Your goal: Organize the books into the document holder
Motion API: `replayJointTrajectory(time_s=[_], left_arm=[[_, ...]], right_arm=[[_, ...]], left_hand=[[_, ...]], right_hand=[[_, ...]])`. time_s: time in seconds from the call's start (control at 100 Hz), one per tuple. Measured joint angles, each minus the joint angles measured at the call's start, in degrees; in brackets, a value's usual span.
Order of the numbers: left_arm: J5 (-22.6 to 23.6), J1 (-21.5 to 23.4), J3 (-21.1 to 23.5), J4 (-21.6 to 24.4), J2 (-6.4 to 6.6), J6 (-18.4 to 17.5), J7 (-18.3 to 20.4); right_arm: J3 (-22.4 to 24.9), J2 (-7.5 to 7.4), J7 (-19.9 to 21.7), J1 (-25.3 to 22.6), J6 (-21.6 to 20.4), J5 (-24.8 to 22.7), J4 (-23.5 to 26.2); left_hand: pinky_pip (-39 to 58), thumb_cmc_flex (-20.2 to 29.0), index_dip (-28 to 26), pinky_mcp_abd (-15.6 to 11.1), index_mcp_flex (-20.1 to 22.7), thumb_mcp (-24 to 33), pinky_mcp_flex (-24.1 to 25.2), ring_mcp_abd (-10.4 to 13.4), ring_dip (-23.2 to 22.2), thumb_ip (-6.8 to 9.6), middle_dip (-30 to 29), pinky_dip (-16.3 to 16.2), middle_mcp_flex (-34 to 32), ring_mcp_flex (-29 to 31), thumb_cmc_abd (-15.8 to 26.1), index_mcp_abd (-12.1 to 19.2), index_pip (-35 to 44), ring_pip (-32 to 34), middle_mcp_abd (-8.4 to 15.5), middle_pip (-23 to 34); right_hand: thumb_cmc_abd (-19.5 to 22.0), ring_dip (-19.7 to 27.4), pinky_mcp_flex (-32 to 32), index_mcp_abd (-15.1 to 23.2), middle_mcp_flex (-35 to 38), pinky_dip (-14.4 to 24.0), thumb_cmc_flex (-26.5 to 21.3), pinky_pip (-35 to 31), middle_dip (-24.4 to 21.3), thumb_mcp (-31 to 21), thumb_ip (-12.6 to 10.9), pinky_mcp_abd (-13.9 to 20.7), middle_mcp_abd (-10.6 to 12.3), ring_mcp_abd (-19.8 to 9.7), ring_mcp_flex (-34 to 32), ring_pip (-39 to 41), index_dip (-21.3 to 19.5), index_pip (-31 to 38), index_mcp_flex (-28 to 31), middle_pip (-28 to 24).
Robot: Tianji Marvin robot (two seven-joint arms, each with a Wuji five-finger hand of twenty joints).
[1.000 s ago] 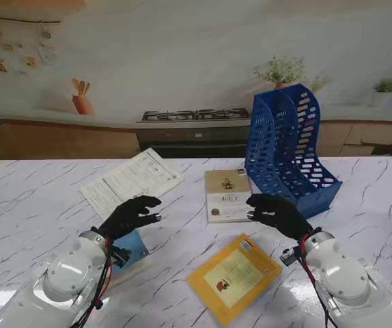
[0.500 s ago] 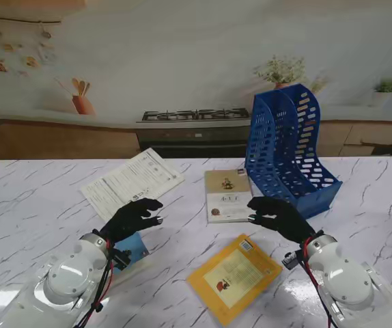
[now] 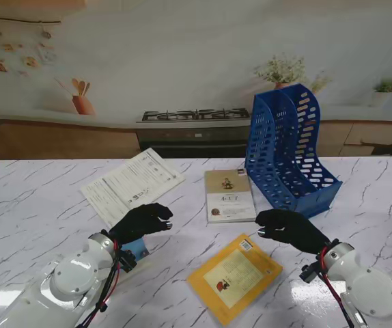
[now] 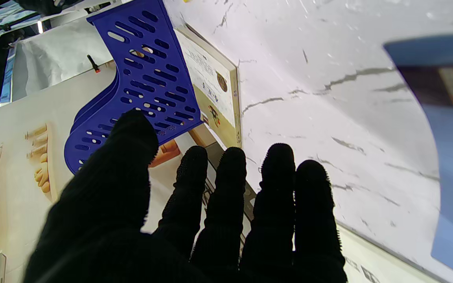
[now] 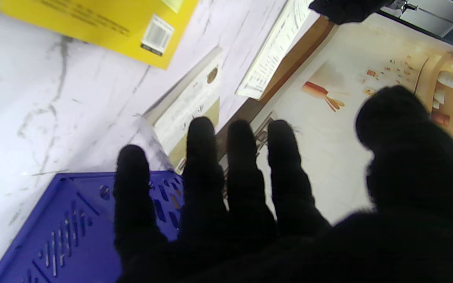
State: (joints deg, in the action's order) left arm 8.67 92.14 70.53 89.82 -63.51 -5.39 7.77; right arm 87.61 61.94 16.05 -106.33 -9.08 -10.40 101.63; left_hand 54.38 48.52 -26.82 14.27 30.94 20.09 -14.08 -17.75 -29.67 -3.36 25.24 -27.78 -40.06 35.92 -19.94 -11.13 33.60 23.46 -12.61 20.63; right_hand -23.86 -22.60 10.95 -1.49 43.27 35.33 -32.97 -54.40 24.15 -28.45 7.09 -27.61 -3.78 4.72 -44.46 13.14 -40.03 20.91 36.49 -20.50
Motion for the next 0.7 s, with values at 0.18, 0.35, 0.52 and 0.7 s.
replayJointTrajectory(time_s=[0.18,0.35,0.52,0.7], left_arm=[[-2.1,-2.1,-2.3,-2.4,-0.01,-1.4,1.1],[-1.9,-2.9,-3.3,-2.9,-0.10,-2.3,1.0],[-1.7,-3.1,-3.7,-2.8,-0.16,-2.3,0.9],[-2.2,-3.4,-4.3,-2.9,-0.25,-2.3,0.8]], right_arm=[[1.7,-0.97,4.8,-2.3,0.9,0.8,1.5],[2.1,-1.74,9.2,-3.7,2.2,2.8,1.6],[2.6,-2.50,12.8,-4.8,3.2,4.7,1.0],[2.4,-3.16,15.7,-5.4,3.3,5.3,-0.4]], left_hand=[[0.1,0.0,0.0,0.2,0.5,0.8,-1.5,-0.3,0.0,0.00,0.0,0.0,-1.2,1.1,0.0,0.0,0.2,0.6,-0.1,0.3],[0.1,0.0,0.0,0.6,0.5,0.8,-0.7,-0.4,0.5,0.00,0.0,0.0,-1.2,1.1,0.0,0.0,0.6,0.6,-0.1,0.4],[0.1,0.0,0.0,1.2,0.5,0.8,-0.4,-0.6,0.9,0.00,0.0,0.0,-1.2,1.1,0.0,0.0,0.7,0.6,-0.1,0.4],[0.1,0.0,0.0,1.2,0.5,0.8,-0.4,-0.6,1.0,0.00,0.0,0.0,-1.2,1.1,0.0,0.0,0.8,0.6,-0.1,0.7]], right_hand=[[1.1,2.1,4.7,-2.0,7.1,-4.1,0.0,-5.7,-1.4,1.0,0.0,0.0,-3.1,2.7,-6.3,1.5,0.3,1.5,6.9,0.2],[3.8,5.1,7.5,-4.2,12.9,-10.9,0.0,-9.2,-4.3,1.3,0.0,0.0,-5.7,5.2,-10.6,3.3,2.1,3.4,12.1,0.0],[4.4,6.8,9.8,-5.6,15.7,-12.2,0.0,-10.3,-6.6,1.2,0.0,0.0,-7.7,7.4,-13.4,4.2,2.9,4.5,14.2,0.4],[6.5,9.9,11.9,-6.8,17.2,-13.8,-1.2,-10.8,-9.7,0.9,0.0,0.1,-8.6,8.1,-14.3,6.1,5.2,5.4,16.2,0.1]])
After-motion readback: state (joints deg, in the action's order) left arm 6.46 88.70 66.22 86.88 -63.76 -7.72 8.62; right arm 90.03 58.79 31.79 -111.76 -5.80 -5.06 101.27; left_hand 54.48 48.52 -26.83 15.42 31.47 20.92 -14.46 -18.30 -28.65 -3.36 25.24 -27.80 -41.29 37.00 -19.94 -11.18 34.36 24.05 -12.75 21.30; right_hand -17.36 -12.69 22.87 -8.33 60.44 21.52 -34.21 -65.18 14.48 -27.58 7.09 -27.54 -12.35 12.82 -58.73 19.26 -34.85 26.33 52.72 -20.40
